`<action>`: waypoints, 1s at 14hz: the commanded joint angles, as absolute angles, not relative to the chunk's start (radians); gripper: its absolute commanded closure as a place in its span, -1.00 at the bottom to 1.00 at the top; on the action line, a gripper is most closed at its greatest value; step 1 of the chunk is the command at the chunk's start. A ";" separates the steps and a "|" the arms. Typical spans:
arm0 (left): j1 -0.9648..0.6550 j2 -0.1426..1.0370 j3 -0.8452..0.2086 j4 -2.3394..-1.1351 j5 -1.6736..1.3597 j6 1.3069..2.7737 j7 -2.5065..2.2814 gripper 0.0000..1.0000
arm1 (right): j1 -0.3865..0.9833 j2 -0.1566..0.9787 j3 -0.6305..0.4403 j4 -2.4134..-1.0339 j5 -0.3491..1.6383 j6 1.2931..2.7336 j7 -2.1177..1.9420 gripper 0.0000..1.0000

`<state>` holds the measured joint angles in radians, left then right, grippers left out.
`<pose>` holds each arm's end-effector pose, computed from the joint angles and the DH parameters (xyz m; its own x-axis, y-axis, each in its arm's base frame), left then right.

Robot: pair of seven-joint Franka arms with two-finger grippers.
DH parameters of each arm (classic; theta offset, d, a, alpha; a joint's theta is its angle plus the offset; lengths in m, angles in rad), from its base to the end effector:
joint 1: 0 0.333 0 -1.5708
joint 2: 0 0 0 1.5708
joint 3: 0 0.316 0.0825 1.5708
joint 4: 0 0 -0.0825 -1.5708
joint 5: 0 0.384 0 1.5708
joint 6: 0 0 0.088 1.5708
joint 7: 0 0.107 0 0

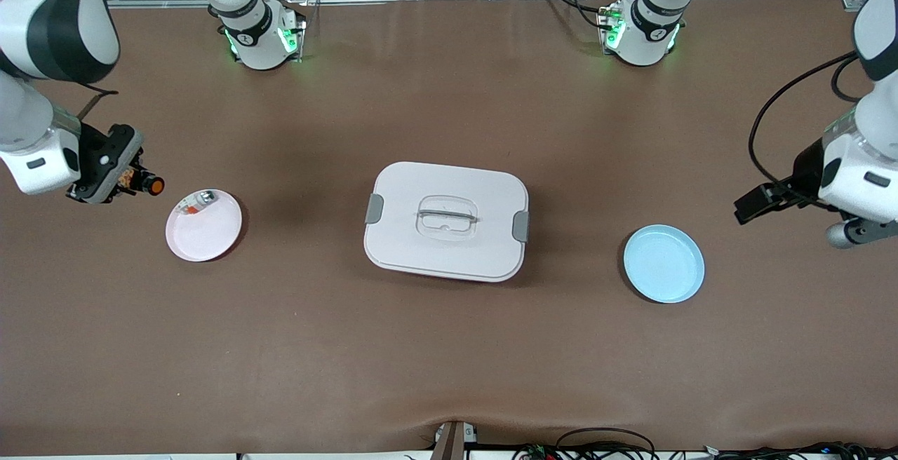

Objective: Transfer orange switch to right arm and place
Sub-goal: 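Lower the orange switch onto the white plate with the right gripper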

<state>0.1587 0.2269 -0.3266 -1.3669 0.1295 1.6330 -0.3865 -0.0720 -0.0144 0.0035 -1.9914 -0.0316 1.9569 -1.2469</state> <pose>0.6235 -0.0679 0.5990 0.9731 0.2200 0.0686 0.2226 -0.9743 -0.0339 0.5477 -0.0397 0.4655 0.3707 0.9281 -0.0340 0.9285 -0.3712 -0.0100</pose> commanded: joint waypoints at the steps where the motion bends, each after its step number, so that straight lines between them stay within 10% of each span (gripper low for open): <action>1: 0.052 0.106 -0.172 -1.443 0.072 1.591 -0.258 -1.00 | -0.118 -0.037 0.023 -2.112 -0.051 2.116 -1.319 1.00; 14: 0.017 -0.081 -0.103 -1.618 0.017 1.566 -0.109 -1.00 | -0.187 0.178 0.023 -2.286 -0.049 2.552 -1.420 1.00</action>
